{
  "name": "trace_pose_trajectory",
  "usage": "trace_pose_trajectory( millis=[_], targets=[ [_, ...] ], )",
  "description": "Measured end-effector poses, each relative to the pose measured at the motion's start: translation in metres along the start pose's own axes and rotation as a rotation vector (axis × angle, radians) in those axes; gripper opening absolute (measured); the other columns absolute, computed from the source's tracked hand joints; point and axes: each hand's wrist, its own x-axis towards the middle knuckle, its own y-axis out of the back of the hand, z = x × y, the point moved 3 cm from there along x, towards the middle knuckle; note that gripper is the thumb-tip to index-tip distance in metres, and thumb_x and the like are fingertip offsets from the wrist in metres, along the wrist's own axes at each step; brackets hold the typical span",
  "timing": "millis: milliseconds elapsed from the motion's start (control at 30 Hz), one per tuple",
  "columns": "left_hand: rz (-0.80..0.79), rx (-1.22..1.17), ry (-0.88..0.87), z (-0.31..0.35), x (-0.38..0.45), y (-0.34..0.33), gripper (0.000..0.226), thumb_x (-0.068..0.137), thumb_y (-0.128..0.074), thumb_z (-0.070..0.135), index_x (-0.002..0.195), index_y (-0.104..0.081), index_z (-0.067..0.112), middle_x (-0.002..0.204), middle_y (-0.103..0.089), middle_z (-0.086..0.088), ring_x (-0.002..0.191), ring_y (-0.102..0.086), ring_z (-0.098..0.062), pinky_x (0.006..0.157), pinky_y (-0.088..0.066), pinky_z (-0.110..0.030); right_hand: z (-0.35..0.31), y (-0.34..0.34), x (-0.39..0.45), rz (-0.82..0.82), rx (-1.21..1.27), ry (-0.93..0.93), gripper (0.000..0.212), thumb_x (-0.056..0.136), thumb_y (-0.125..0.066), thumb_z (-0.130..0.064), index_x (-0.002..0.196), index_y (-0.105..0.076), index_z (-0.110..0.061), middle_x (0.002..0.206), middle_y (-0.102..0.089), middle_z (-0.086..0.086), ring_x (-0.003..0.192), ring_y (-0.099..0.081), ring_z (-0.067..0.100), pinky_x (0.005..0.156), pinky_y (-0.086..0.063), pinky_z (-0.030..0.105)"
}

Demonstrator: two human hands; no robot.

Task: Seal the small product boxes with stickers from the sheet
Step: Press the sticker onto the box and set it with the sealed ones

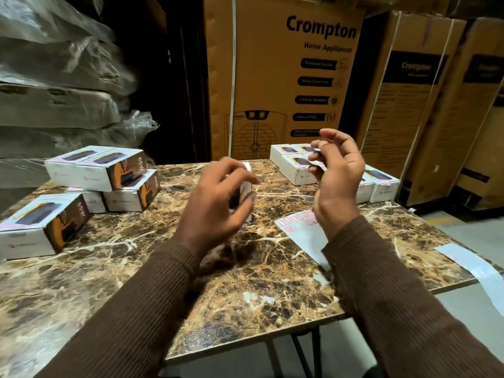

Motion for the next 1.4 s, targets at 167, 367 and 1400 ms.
trace_pose_trajectory(
  millis=[167, 367, 1400],
  targets=[
    [-0.393, -0.167, -0.122, 0.029, -0.006, -0.041, 0.027, 0.103, -0.06, 0.04, 0.121, -0.072, 0.023, 0.126, -0.063, 0.008, 0.119, -0.057, -0.008, 0.1, -0.054, -0.039, -0.013, 0.046, 0.016, -0.192, -0.19, -0.124, 0.017, 0.102, -0.06, -0.007, 0.111, -0.074, -0.013, 0.093, -0.073, 0.005, 0.074, -0.063, 0.01, 0.059, -0.048, 0.021],
    [-0.678, -0.201, -0.07, 0.04, -0.015, -0.059, 0.057, 0.103, -0.049, 0.062, 0.152, -0.053, 0.034, 0.158, -0.045, 0.016, 0.14, -0.035, 0.005, 0.114, -0.031, -0.023, 0.002, 0.113, 0.027, -0.731, -1.026, 0.202, 0.02, 0.1, -0.067, -0.011, 0.102, -0.076, -0.028, 0.097, -0.074, -0.012, 0.089, -0.068, 0.007, 0.073, -0.05, 0.022],
    [-0.816, -0.188, -0.073, 0.04, -0.022, -0.068, 0.059, 0.097, -0.048, 0.075, 0.144, -0.059, 0.04, 0.155, -0.049, 0.022, 0.139, -0.042, 0.007, 0.115, -0.037, -0.026, 0.028, 0.137, 0.016, -0.96, -1.247, 0.143, 0.004, 0.101, -0.068, -0.026, 0.101, -0.069, -0.029, 0.104, -0.063, -0.017, 0.098, -0.06, 0.001, 0.084, -0.051, 0.028]
  ],
)
